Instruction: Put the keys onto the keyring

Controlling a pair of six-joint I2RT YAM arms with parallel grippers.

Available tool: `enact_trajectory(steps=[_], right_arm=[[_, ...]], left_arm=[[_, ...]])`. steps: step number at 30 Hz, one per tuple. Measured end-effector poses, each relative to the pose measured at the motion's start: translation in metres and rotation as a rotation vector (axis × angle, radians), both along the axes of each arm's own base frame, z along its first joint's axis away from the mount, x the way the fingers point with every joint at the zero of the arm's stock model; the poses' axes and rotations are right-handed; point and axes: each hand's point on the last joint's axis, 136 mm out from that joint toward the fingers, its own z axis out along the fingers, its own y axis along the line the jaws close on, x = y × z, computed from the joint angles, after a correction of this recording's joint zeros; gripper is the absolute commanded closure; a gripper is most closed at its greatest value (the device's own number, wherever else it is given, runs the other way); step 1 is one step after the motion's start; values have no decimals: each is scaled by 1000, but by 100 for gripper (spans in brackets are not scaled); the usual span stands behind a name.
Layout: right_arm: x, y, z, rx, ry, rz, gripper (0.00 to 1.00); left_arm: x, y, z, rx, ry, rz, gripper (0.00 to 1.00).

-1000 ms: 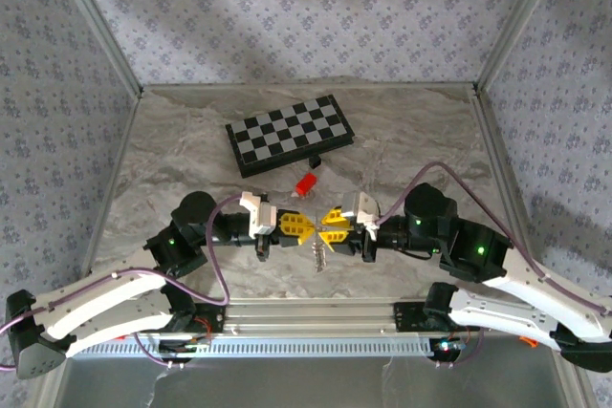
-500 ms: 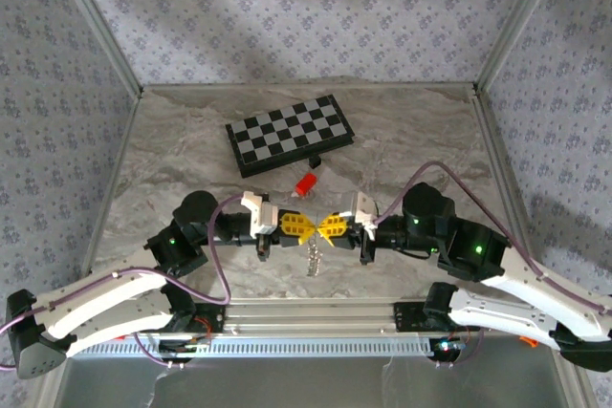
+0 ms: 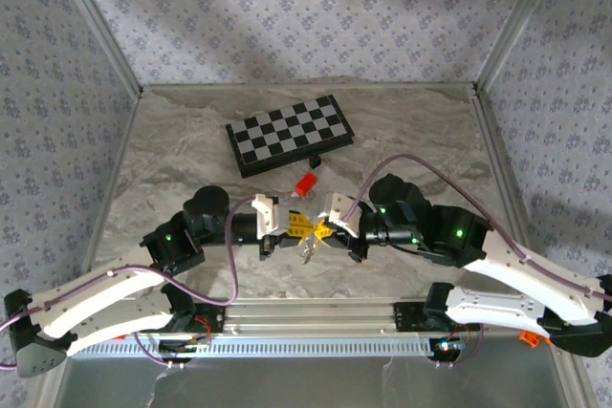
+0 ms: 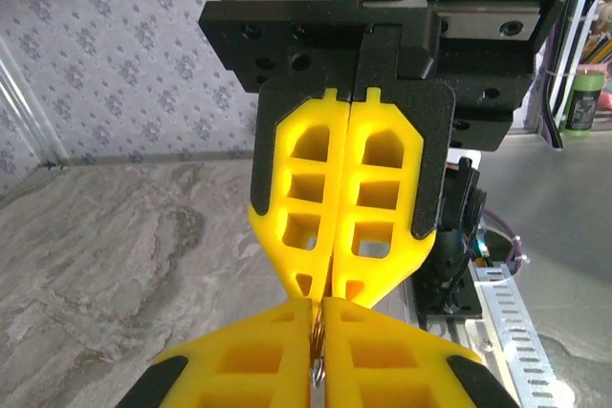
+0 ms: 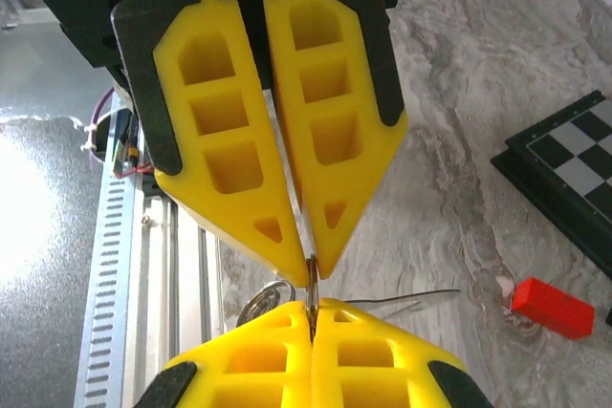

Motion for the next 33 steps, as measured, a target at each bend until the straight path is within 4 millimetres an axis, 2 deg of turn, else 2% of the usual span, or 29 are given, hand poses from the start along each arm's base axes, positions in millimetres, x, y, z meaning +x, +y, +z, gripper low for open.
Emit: enact_trajectory(steps=[5, 11, 23, 26, 29, 33], right_arm=[[-2, -2, -4, -17, 8, 2, 100], [-3, -3, -7, -30, 16, 4, 100], [-3, -4, -10, -43, 23, 5, 100], [-3, -3, -11, -46, 24, 5, 100], [-3, -3, -13, -52, 27, 4, 100], [-3, -4, -13, -55, 29, 4, 100]], left_arm=[[0, -2, -6, 21, 2, -6, 82], [-1, -3, -13, 46, 16, -13, 87], [-2, -5, -18, 66, 29, -20, 85], [-1, -6, -20, 73, 33, -21, 87], [-2, -6, -22, 79, 34, -29, 100], [-3, -6, -22, 81, 33, -33, 100]])
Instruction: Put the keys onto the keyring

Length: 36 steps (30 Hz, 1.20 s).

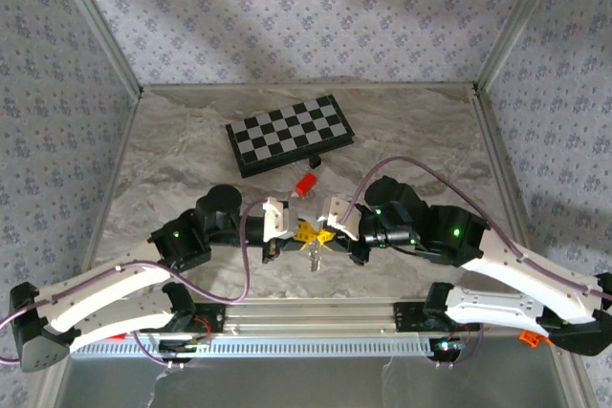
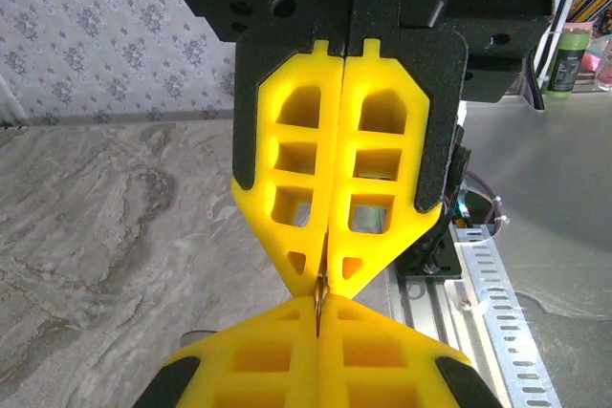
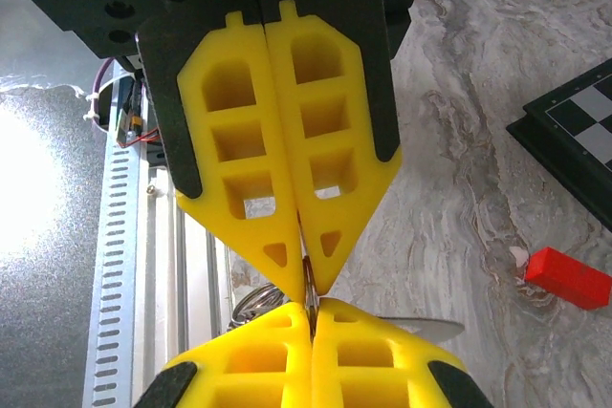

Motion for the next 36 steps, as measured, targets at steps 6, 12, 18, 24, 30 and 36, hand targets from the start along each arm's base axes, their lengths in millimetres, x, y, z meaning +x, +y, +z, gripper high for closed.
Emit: enact_trajectory(steps=[6, 12, 18, 24, 30, 36], right_arm=[[1, 2, 6, 21, -10, 1, 82], [-1, -1, 16, 61, -16, -6, 82], [-3, -5, 22, 84, -17, -15, 90], [-2, -4, 23, 88, -13, -19, 98], [-2, -4, 23, 90, -5, -24, 100], [-2, -3, 13, 74, 7, -26, 100]], left_arm=[[-2, 4, 7, -22, -9, 2, 100], [-5, 8, 20, -65, -20, 1, 100], [-6, 7, 24, -77, -22, -7, 100], [-7, 9, 26, -85, -18, -5, 100], [-7, 9, 32, -106, -24, -5, 100], [-9, 10, 33, -110, -20, -8, 100]])
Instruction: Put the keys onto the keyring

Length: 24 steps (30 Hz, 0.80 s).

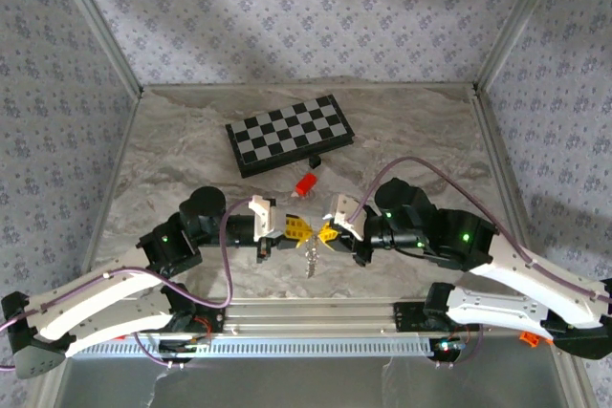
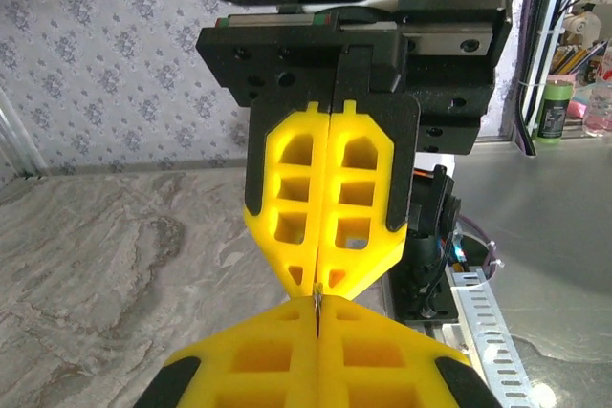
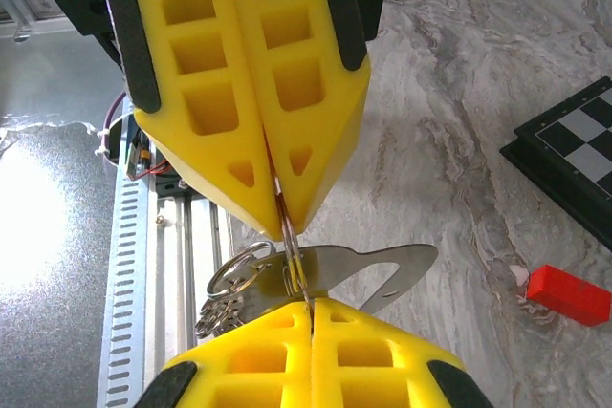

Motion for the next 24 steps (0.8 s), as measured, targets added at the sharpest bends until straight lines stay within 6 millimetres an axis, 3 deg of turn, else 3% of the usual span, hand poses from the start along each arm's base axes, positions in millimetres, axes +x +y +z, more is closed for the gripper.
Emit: enact_trajectory(steps=[4, 11, 18, 24], right_arm=[[0, 1, -1, 0, 0, 0, 96], [0, -1, 2, 22, -6, -4, 72], [-8, -6, 23, 149, -43, 22, 67], [-6, 1, 26, 184, -40, 35, 67]], left_arm=[[-1, 0, -1, 1, 4, -7, 100], [-3, -1, 4, -19, 1, -21, 100], [-7, -1, 10, -43, -6, -43, 100], [-8, -1, 10, -45, -1, -50, 100]])
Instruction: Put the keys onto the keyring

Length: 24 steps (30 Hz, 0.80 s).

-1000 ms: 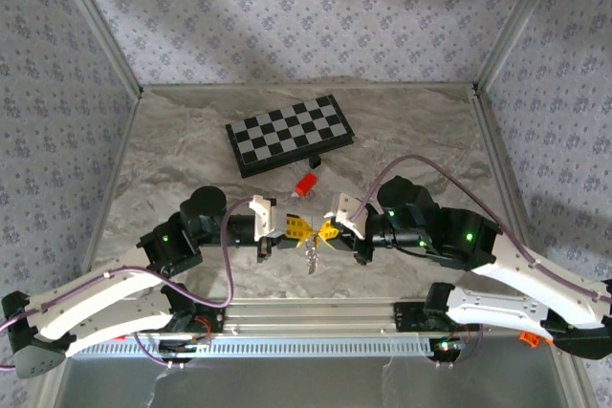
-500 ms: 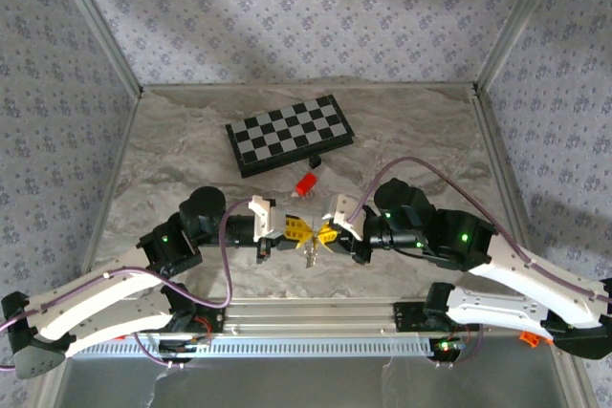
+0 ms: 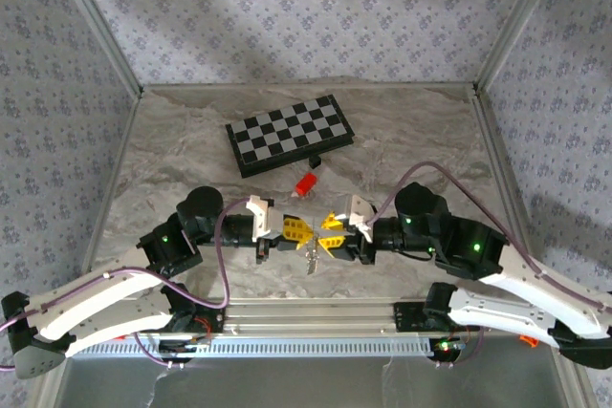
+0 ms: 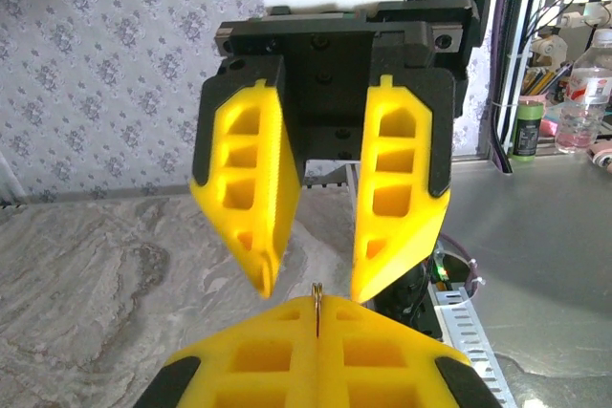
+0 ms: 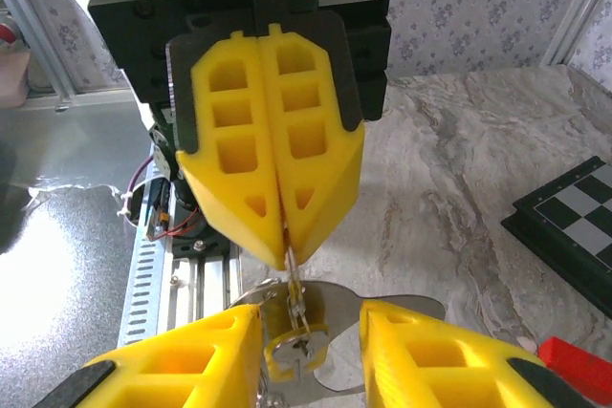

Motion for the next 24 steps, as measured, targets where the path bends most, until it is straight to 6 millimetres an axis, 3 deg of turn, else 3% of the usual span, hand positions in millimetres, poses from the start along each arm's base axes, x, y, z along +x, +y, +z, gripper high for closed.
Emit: enact_trajectory(steps=[4, 12, 16, 19, 24], right_arm=[[2, 5, -2, -1, 7, 6, 69], [0, 9, 0, 15, 17, 27, 100], [1, 9, -1, 9, 16, 24, 100], [4, 8, -7, -39, 28, 9, 100], [8, 4, -11, -153, 41, -6, 100]], left_arm=[[-1, 0, 0, -2, 4, -7, 100], [1, 0, 2, -10, 5, 5, 100], [4, 0, 1, -4, 7, 20, 99], [8, 1, -7, 28, 0, 47, 87], [15, 1, -25, 102, 0, 80, 89]])
